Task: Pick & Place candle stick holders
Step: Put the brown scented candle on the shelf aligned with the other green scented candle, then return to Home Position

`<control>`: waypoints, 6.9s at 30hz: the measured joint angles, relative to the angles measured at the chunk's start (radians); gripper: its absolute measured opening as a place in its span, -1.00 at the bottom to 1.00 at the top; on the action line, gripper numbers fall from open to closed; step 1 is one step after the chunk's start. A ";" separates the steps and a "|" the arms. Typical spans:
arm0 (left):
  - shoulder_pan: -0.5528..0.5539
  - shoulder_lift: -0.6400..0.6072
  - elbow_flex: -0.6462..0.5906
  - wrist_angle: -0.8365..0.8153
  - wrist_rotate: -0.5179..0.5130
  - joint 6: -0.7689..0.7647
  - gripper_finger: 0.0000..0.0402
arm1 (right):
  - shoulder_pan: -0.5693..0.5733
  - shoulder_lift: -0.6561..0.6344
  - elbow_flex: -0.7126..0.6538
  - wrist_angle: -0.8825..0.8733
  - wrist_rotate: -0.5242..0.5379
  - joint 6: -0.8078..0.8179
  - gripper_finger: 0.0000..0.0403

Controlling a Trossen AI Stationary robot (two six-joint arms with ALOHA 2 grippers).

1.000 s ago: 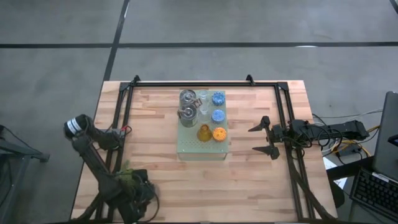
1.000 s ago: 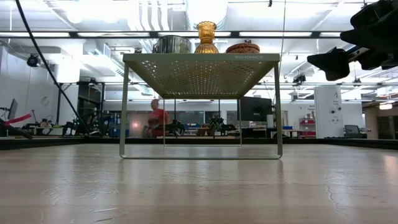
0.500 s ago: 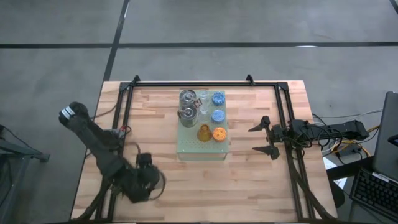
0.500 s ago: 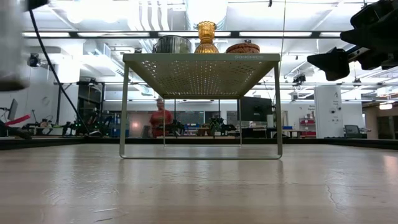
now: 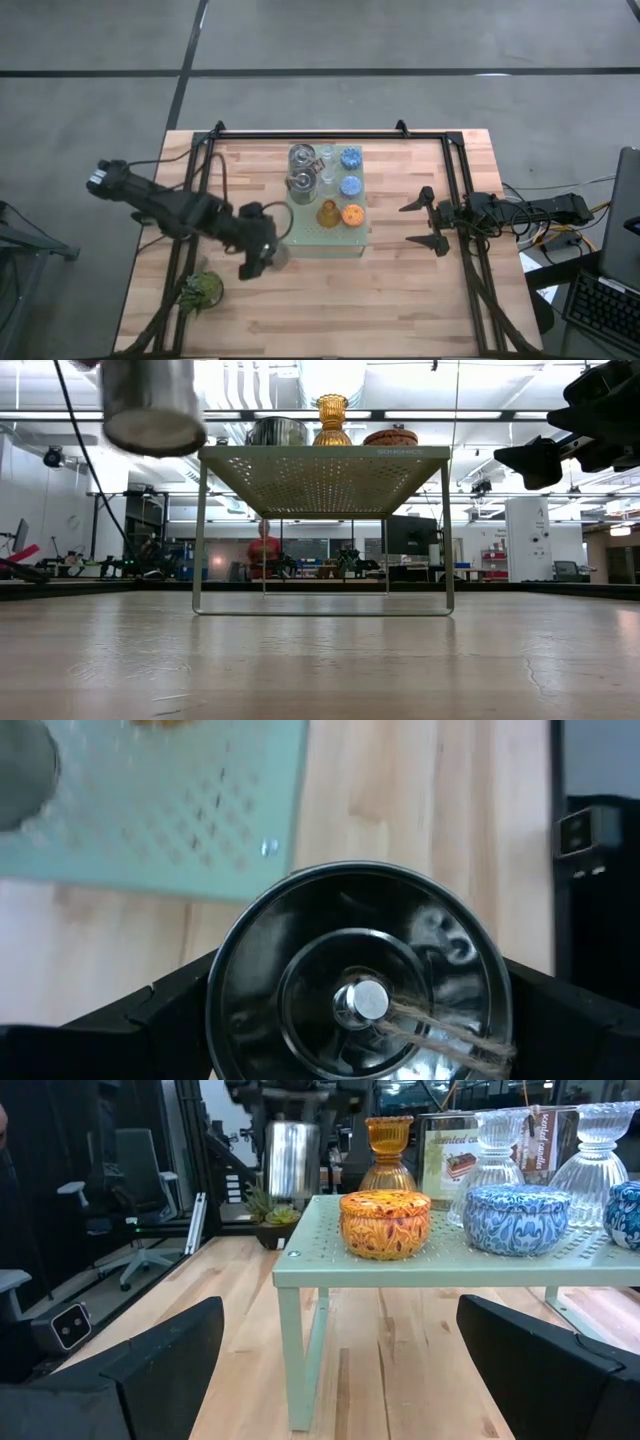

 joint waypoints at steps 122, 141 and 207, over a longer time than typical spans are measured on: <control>0.236 0.335 0.425 -0.113 -0.107 0.346 0.99 | 0.000 0.000 0.000 0.000 0.000 0.000 0.94; 0.235 0.228 0.478 -0.175 -0.129 0.386 0.99 | 0.000 0.000 0.000 0.000 0.000 0.000 0.94; -0.058 -0.698 -0.871 0.978 -0.074 0.210 0.70 | 0.000 0.000 0.000 0.000 0.000 0.000 0.94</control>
